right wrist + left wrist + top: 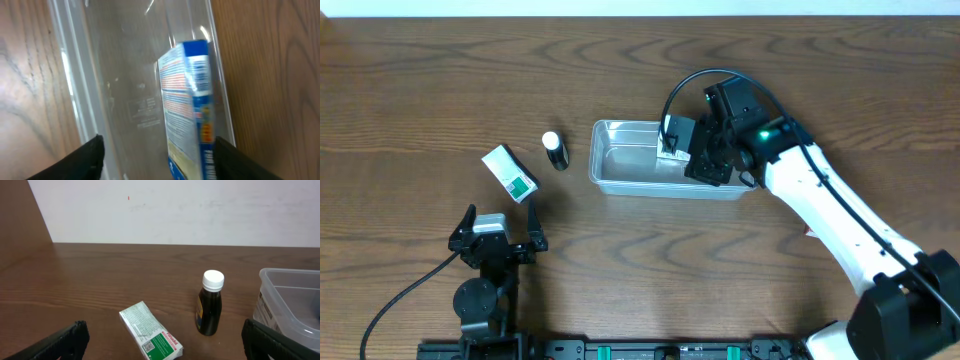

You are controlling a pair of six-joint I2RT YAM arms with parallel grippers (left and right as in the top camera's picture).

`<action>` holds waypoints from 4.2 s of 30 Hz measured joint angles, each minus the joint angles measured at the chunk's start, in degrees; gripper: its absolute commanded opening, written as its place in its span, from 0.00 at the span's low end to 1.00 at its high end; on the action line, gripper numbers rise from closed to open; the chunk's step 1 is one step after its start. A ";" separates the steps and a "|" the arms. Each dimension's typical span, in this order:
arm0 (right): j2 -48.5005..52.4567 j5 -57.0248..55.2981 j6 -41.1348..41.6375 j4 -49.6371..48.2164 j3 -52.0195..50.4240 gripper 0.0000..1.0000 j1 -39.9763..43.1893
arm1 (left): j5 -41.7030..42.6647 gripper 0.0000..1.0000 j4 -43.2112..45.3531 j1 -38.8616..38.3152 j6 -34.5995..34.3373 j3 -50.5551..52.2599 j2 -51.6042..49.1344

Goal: Pack container
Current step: 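Lower the blue box into the container's right side and release, then move right gripper to the red Actifast packet and grasp it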

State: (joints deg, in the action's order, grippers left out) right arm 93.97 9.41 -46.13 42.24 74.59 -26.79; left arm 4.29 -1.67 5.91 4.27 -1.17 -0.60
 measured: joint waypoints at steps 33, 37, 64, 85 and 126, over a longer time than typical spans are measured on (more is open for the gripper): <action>6.14 -11.65 31.19 -11.63 -0.04 0.01 0.11 | 0.00 0.98 0.00 0.00 0.02 0.00 0.00; 6.16 -12.48 31.47 -11.87 -0.04 0.01 0.11 | 0.00 0.98 0.02 0.00 0.00 0.00 0.00; 6.16 -13.53 31.63 -12.17 -0.72 0.01 1.05 | 0.00 0.98 0.02 0.00 0.02 0.00 0.00; 6.16 -13.31 31.56 -9.49 -2.36 0.01 1.05 | 0.00 0.98 0.02 0.00 0.02 0.00 0.00; -22.03 -15.69 60.52 16.17 -6.97 0.99 28.11 | 0.00 0.98 0.00 0.00 0.00 0.00 0.00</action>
State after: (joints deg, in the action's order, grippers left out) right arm 71.94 -6.28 14.39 58.41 67.61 1.32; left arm 4.29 -1.67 5.91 4.27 -1.17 -0.60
